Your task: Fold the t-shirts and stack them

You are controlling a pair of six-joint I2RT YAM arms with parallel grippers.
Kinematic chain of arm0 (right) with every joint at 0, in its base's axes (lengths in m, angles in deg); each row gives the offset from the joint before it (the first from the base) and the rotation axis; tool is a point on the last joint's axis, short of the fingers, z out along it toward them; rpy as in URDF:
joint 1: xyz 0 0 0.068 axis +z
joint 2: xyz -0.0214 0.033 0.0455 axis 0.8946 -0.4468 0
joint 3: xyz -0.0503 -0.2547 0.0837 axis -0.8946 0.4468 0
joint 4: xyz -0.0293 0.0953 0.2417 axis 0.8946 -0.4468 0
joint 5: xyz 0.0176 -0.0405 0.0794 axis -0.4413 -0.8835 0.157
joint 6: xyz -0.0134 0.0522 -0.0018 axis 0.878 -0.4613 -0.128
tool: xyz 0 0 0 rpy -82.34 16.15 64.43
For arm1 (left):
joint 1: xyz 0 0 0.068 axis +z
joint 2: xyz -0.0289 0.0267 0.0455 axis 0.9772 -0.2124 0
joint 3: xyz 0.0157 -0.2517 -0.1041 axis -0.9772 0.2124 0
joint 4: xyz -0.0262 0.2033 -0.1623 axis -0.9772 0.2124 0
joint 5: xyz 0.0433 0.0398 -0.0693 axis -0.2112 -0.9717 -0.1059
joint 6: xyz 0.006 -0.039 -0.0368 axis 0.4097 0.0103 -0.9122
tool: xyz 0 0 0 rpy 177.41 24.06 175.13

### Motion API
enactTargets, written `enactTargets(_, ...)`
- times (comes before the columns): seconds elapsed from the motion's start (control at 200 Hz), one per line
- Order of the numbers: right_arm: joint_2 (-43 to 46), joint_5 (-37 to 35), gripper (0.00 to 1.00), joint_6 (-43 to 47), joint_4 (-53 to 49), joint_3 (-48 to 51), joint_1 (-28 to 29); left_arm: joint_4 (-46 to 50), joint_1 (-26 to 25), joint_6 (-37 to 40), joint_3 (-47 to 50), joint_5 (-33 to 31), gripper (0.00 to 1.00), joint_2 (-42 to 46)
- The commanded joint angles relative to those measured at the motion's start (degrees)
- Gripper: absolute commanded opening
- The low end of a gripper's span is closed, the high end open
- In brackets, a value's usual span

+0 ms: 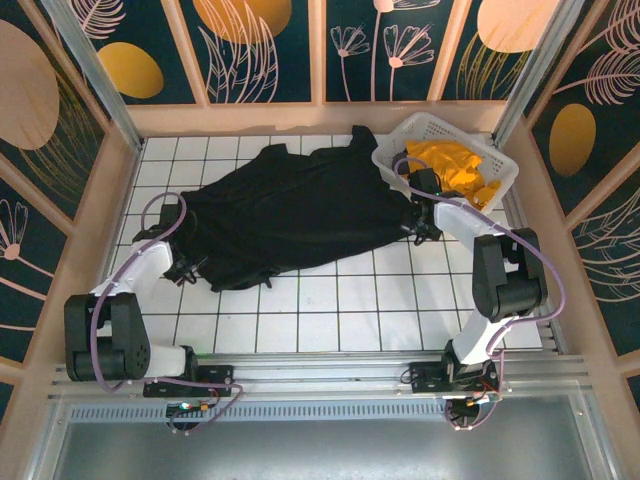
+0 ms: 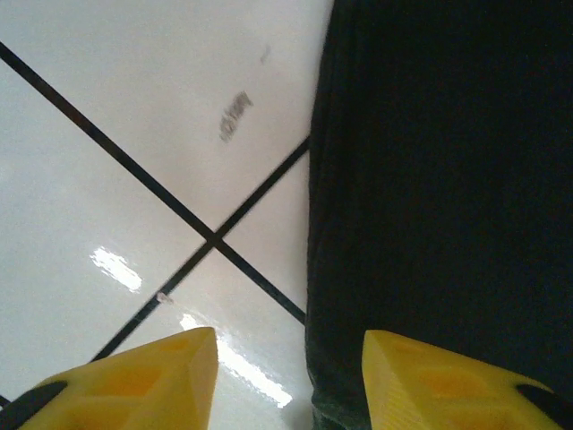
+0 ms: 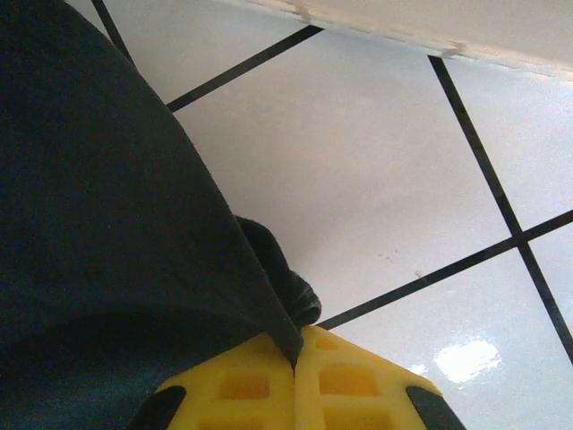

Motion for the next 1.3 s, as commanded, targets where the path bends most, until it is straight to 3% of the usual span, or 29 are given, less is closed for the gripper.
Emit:
enactTargets(0.0,-0.7,0.7,0.0,0.6,-1.4,-1.6,0.5,-2.0,0.2,-0.1,1.8,3.6,0.43,0.5)
enactTargets(0.125,-0.9,0.7,0.0,0.5,-1.5,-1.8,0.7,-2.0,0.2,0.2,1.7,4.3,0.34,-0.9)
enactTargets(0.34,-1.5,0.8,0.0,0.4,-1.6,-2.2,0.9,-2.5,0.2,0.0,2.4,2.9,0.32,-0.5)
enactTargets(0.686,-2.4,1.0,0.0,0.3,-1.6,-3.0,1.0,-8.0,0.2,-0.6,4.9,6.9,0.41,-2.9)
enactTargets(0.821,-2.6,1.2,0.0,0.2,-1.6,-3.0,1.2,-10.3,0.2,-0.6,4.5,8.7,0.4,-4.9)
enactTargets(0.996,-2.6,1.5,0.0,0.2,-1.2,-3.1,1.6,-12.1,0.1,-0.9,4.2,10.1,0.25,-6.5)
enactTargets(1.041,-2.5,1.6,0.0,1.2,-0.7,-3.6,2.4,-12.2,0.2,-1.1,3.9,9.7,0.16,-6.0)
enactTargets(1.086,-2.7,1.8,0.0,3.6,0.2,-4.7,4.4,-11.7,0.2,-1.3,3.3,8.5,0.0,-5.1)
enactTargets(1.226,-6.6,-1.2,0.0,9.7,-0.7,-13.1,12.1,-9.8,0.2,-3.3,-0.2,4.1,0.0,-1.6)
enactTargets(1.296,-9.1,-1.8,0.0,9.8,-0.4,-16.8,13.3,-9.5,0.2,-4.7,-1.6,3.4,0.0,-0.3)
